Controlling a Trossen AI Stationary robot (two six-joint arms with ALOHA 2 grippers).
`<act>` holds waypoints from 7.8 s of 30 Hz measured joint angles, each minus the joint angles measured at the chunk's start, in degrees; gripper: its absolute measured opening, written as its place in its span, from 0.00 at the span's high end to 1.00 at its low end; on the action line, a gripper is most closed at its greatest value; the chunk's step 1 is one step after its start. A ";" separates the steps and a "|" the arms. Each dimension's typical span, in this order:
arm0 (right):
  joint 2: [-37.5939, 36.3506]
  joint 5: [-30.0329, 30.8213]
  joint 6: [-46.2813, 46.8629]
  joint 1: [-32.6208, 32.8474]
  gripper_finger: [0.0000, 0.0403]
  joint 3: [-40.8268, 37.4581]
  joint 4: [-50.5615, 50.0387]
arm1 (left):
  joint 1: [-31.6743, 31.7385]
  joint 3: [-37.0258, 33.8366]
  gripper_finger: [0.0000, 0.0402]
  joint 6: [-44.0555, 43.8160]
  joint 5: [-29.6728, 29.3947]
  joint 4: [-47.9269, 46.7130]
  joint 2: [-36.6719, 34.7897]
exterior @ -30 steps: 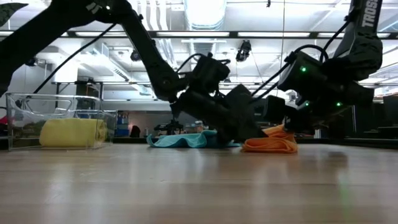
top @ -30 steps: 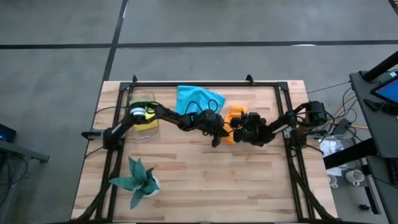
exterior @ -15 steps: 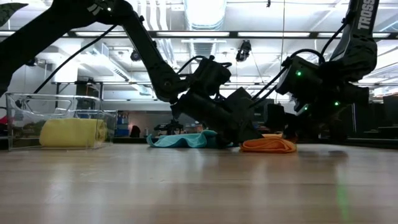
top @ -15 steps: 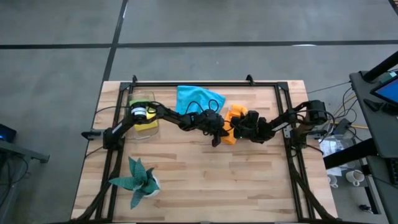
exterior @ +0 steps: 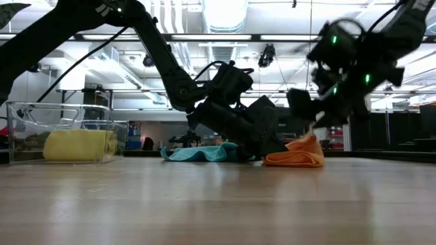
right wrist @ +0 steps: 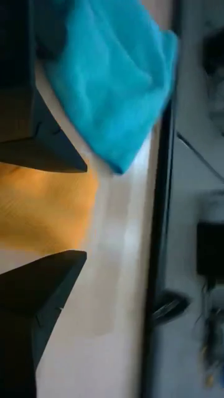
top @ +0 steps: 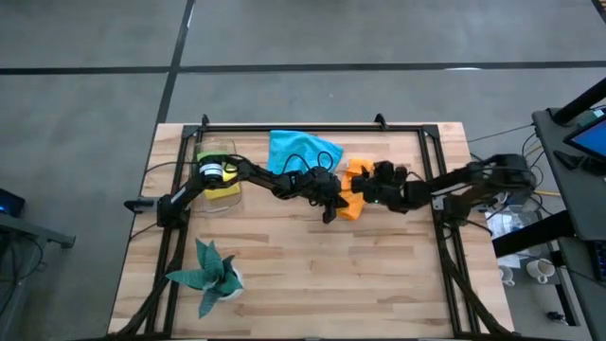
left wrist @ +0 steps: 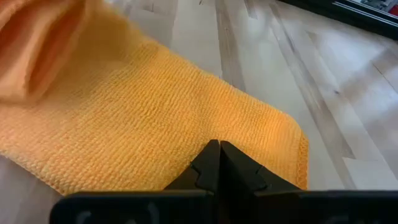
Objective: Roll microfiber towels into tight, uniform cylinder then place into a basket
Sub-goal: Roll the orange microfiber towel
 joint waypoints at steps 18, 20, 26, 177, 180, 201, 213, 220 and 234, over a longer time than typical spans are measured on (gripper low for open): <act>-12.99 -41.42 -57.99 -12.86 0.70 13.69 -29.70 | -0.02 -0.07 1.00 0.00 -0.01 0.88 0.07; -10.29 -41.98 -58.00 -14.08 0.72 13.70 -29.41 | -0.02 -0.07 1.00 0.11 0.01 0.90 0.07; -2.28 -44.57 -62.61 -15.08 0.74 14.09 -24.65 | -0.02 -0.07 1.00 0.24 0.01 0.94 0.09; 7.22 -41.04 -65.57 -13.88 0.75 19.69 -25.97 | -0.17 -0.15 1.00 0.17 0.00 1.87 0.11; 4.29 -40.89 -66.45 -13.68 0.67 19.85 -26.23 | -0.20 -0.15 1.00 0.17 0.00 1.87 0.11; -14.44 -34.62 -34.67 -13.68 0.97 -5.06 2.17 | -0.28 -0.02 1.00 0.22 0.02 1.85 0.11; -10.04 -34.00 -26.63 -13.68 0.98 -11.80 6.04 | -0.28 0.00 1.00 0.31 0.02 1.89 0.11; -3.90 -33.49 -24.94 -13.68 0.98 -11.50 7.34 | -0.20 -0.02 1.00 0.81 0.07 1.64 -0.25; -0.74 -34.49 -25.81 -13.70 0.98 -11.06 14.93 | 0.83 0.13 1.00 17.77 -22.23 -4.00 -8.70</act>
